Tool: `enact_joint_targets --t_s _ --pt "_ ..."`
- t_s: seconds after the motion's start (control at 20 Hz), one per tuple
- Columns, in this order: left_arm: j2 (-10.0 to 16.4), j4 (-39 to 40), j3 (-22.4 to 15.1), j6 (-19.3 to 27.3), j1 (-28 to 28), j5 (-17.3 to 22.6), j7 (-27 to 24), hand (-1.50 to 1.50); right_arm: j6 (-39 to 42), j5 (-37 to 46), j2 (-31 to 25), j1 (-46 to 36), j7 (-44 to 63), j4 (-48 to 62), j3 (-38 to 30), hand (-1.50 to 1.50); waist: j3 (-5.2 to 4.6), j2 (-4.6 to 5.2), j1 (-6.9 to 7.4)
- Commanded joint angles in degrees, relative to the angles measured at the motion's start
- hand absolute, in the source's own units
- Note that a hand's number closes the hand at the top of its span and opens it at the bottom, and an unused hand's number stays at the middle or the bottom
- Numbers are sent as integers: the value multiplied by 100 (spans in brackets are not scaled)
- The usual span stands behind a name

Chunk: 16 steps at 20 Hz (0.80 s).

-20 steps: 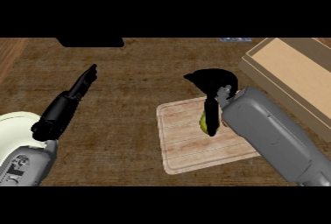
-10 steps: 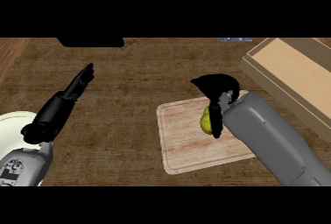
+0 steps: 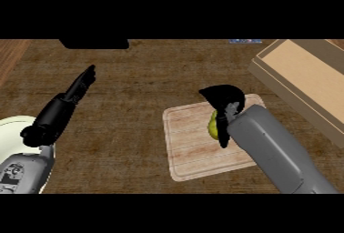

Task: Pick the pear from the cutting board and place it in the cardboard box

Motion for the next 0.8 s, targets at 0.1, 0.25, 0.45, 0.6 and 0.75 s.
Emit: enact_joint_targets --t_s 0.1,0.25,0.45,0.6,0.75 --pt "-444 -241 -174 146 22 -351 287 0 25 423 125 120 -495 433 -245 -150 0 1 -1" --pt "-76 -241 276 -286 351 -101 -87 0 22 721 474 5 -220 575 -215 -150 -1 -2 14" --pt "-274 370 313 -285 72 -311 -331 0 -65 1081 169 169 -596 645 -338 -150 -1 4 -14" --pt "-331 -424 165 -365 449 -339 32 0 -217 1262 153 326 -1032 901 -372 -150 1 0 25" --pt "-496 -82 190 -200 123 -608 -20 0 -194 1322 159 492 -1167 841 -530 -150 0 -1 -14"
